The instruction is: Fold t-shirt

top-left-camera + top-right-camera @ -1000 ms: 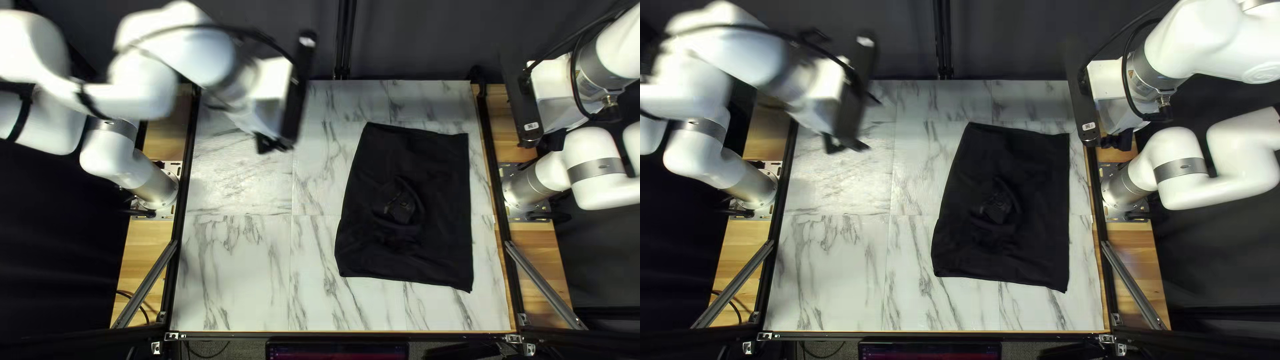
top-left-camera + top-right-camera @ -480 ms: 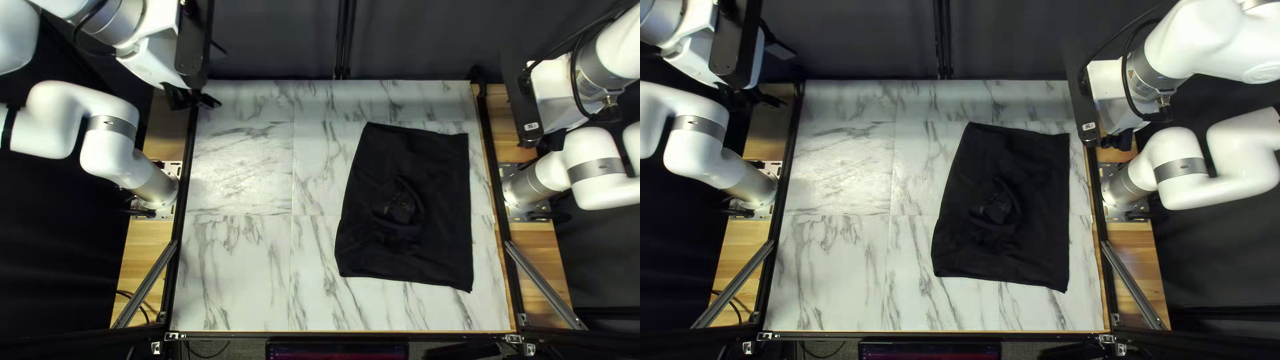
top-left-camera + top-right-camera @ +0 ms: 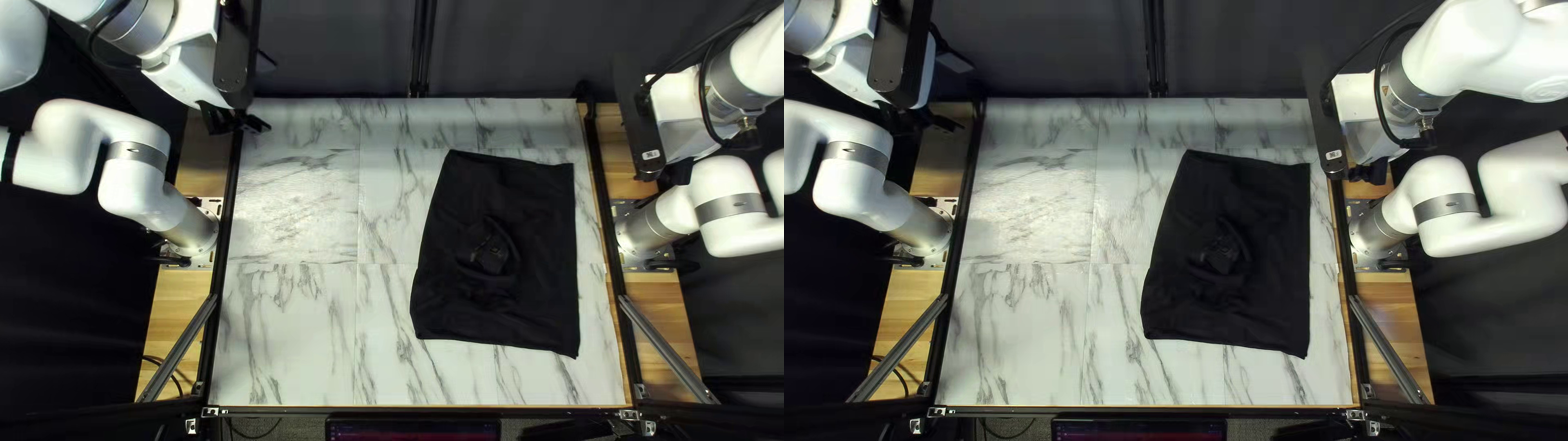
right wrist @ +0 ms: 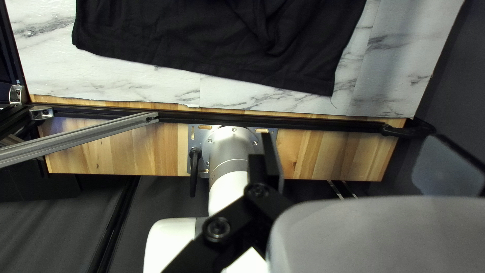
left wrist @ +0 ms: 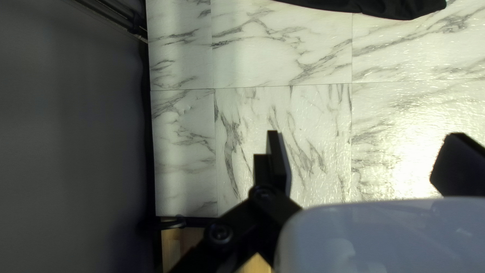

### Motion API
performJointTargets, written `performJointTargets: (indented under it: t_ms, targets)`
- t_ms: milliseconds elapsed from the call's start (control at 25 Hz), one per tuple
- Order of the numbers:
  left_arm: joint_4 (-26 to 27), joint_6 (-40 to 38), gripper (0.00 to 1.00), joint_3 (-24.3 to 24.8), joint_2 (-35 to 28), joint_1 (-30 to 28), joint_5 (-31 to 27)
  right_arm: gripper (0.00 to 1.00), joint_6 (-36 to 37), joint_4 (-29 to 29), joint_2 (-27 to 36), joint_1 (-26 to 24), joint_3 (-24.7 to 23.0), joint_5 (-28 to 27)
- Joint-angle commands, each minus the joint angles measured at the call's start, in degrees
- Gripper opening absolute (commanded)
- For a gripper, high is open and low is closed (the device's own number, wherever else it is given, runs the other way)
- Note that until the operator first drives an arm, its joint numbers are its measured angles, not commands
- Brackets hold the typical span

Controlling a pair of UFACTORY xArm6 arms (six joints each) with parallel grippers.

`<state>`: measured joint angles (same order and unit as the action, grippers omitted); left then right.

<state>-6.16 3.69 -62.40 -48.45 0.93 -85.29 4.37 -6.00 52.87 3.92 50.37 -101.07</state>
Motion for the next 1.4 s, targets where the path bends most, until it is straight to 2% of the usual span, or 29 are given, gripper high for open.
performJointTargets:
  t_ms: [40,1040,1120,1280,1320,1400]
  targets:
    - [0.0,0.0,1.0,0.0,0.0,0.0,0.0,1.0,0.0,0.0,0.0,0.0,0.0,0.0]
    - [0.0,0.0,1.0,0.0,0.0,0.0,0.0,1.0,-0.7,-0.9,0.3,1.0,-0.7,0.4]
    - [0.0,0.0,1.0,0.0,0.0,0.0,0.0,1.0,-4.1,-1.3,0.3,4.1,-3.0,3.2]
    - [0.0,0.0,1.0,0.0,0.0,0.0,0.0,1.0,-12.6,-3.4,0.4,10.2,-10.9,12.1]
    - [0.0,0.0,1.0,0.0,0.0,0.0,0.0,1.0,-13.4,-3.7,0.3,10.5,-12.5,14.0]
    - [0.0,0.0,1.0,0.0,0.0,0.0,0.0,1.0,-14.3,-4.6,-1.0,10.3,-18.5,21.8]
